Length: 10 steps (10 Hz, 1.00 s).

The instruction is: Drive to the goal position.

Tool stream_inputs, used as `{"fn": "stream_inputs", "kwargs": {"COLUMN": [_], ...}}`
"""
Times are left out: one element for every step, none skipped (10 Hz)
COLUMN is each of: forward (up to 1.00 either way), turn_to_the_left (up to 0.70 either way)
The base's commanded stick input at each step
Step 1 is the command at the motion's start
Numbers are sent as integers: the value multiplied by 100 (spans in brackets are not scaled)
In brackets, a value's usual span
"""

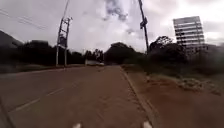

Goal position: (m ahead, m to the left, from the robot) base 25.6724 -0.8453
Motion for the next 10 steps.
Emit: {"fn": "stream_inputs", "kwargs": {"forward": [50,50,50,50,50,50,50,50,50,50], "turn_to_the_left": [0,0,0,0,0,0,0,0,0,0]}}
